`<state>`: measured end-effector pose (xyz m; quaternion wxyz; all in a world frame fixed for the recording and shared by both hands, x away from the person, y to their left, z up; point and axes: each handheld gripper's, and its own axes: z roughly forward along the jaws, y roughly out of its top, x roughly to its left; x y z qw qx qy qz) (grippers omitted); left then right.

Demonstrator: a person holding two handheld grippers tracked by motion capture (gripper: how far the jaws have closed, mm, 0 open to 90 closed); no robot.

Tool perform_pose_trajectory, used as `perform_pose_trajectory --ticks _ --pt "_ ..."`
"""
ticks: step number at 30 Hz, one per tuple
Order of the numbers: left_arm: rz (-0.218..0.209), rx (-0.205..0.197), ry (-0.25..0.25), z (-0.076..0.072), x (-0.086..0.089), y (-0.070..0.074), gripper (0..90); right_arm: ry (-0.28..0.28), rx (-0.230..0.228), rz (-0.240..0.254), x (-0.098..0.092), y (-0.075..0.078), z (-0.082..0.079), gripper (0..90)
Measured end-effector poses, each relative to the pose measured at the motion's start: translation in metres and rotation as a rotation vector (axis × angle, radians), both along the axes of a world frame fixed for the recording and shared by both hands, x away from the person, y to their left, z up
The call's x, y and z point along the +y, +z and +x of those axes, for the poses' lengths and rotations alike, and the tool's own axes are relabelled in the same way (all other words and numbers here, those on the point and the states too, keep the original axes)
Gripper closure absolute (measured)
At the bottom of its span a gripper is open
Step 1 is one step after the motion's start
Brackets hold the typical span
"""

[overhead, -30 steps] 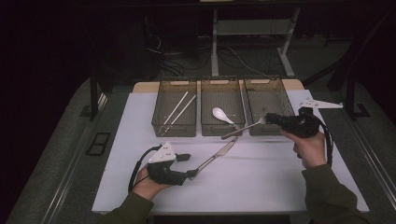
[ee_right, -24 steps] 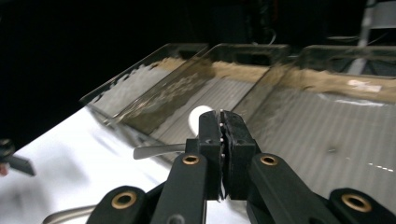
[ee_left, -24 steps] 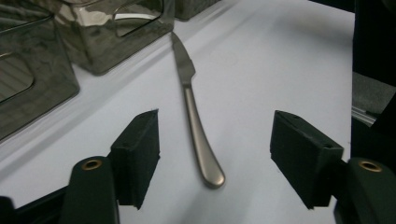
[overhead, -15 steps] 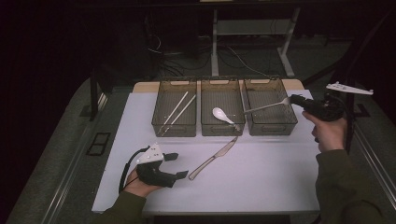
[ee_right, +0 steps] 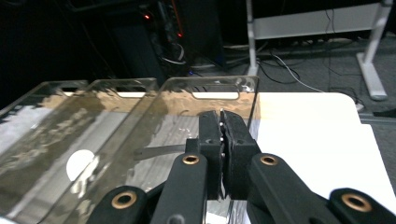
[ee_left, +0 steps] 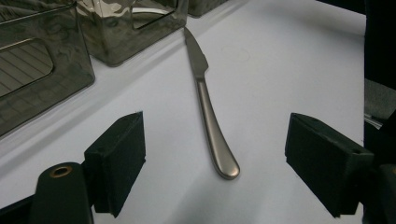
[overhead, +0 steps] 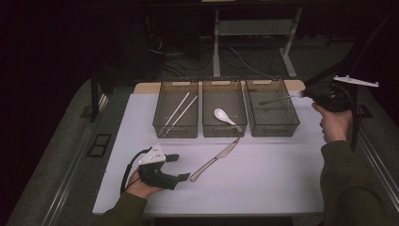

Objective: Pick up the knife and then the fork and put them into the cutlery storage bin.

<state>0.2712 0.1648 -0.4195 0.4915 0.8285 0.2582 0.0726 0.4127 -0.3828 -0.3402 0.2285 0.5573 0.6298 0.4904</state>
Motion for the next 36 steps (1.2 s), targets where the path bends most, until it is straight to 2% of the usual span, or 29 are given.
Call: perform_pose_trajectory --ticks 8,13,18,20,23,30,33,36 --pt "0.002 0.001 -0.009 0.0 0.0 0.0 19.3 -0.003 0.086 -0.057 0.022 -0.018 0.027 87.2" --pt "0.0 0.007 -0.014 0.001 -0.001 -0.001 19.2 -0.016 0.109 -0.087 0.031 -0.028 0.039 87.2" --pt "0.002 0.007 -0.017 0.001 -0.001 -0.001 19.0 -0.006 0.128 -0.08 0.04 -0.037 0.047 87.1" --pt "-0.001 0.008 -0.018 0.001 -0.001 -0.001 19.0 -0.012 0.121 -0.073 0.042 -0.038 0.047 87.1" --pt "-0.001 0.009 -0.02 0.001 -0.001 -0.001 19.0 -0.005 0.145 -0.073 0.039 -0.039 0.047 86.2" --pt "-0.001 0.007 -0.02 0.001 -0.003 0.0 19.0 0.028 0.175 -0.124 0.033 -0.044 0.039 84.9" --pt "0.004 0.011 -0.022 0.001 -0.003 -0.001 18.9 0.048 0.188 -0.137 0.031 -0.047 0.033 80.7" --pt "0.006 0.012 -0.023 0.001 -0.003 -0.001 18.9 0.067 0.181 -0.142 0.027 -0.047 0.024 75.8"
